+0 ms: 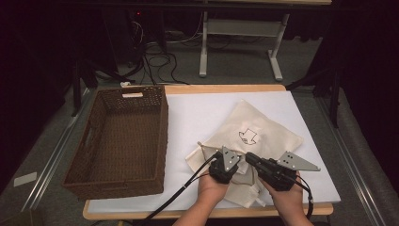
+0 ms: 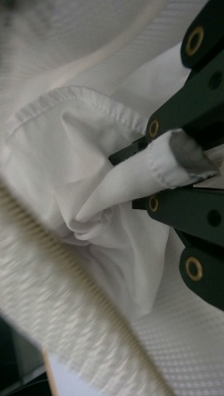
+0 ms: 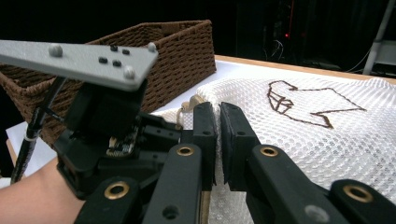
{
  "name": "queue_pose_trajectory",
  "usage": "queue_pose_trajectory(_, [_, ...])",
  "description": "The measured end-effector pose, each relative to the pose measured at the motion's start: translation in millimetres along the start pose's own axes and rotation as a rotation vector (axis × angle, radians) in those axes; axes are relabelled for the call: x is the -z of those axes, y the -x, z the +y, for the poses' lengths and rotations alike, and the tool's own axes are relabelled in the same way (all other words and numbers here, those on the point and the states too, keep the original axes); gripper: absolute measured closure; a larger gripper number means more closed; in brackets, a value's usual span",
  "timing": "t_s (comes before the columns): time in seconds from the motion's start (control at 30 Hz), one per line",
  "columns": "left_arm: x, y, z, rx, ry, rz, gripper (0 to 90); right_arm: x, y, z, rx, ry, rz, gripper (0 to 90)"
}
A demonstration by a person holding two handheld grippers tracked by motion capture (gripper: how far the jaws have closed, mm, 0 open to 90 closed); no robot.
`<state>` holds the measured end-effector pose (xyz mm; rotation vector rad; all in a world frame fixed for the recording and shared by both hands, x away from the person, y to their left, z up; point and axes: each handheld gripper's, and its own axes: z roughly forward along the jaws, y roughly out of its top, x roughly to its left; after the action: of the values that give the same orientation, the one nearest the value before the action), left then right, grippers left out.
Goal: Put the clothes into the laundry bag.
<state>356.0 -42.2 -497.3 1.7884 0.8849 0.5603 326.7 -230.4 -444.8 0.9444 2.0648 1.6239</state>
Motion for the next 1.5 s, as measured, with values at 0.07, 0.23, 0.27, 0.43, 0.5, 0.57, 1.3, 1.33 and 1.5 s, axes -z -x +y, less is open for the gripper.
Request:
queue_pose_trajectory(0.07, [-1.4,0.6,0.6,-0.004,0.040,0.010,88.3,0.7,1.0,-0.1,-0.004,0.003,0.002,86.0])
queue_pose_trajectory(0.23, [-7.9,0.6,-1.2,-0.019,0.076,0.023,87.8,2.2,0.3,0.1,-0.006,0.009,0.000,86.0])
queue_pose_trajectory(0.27, [-9.5,0.5,-1.7,-0.028,0.078,0.033,87.7,2.3,0.3,-0.1,-0.004,0.009,-0.001,86.0])
queue_pose_trajectory(0.43, [-16.5,1.1,-2.6,-0.028,0.059,0.025,87.4,3.1,1.8,-1.4,-0.009,0.005,0.000,86.1])
queue_pose_trajectory(0.5, [-16.8,2.1,-3.1,-0.029,0.056,0.026,87.0,3.3,2.5,-1.7,-0.008,0.004,-0.001,86.1])
queue_pose_trajectory(0.57, [-15.2,2.9,-3.6,-0.039,0.051,0.021,86.1,3.3,2.6,-1.7,-0.010,0.003,-0.002,86.1])
queue_pose_trajectory(1.3, [41.9,-0.8,-22.8,-0.037,0.038,-0.062,40.7,1.5,0.1,-3.1,-0.004,-0.009,0.000,86.0])
queue_pose_trajectory(1.33, [44.6,-2.0,-25.0,-0.034,0.029,-0.066,41.3,2.2,-0.1,-3.0,-0.007,-0.010,-0.002,86.1])
queue_pose_trajectory(1.5, [44.7,-6.8,-36.1,-0.008,-0.074,-0.078,50.8,2.4,0.7,-2.9,-0.003,-0.006,-0.001,86.0])
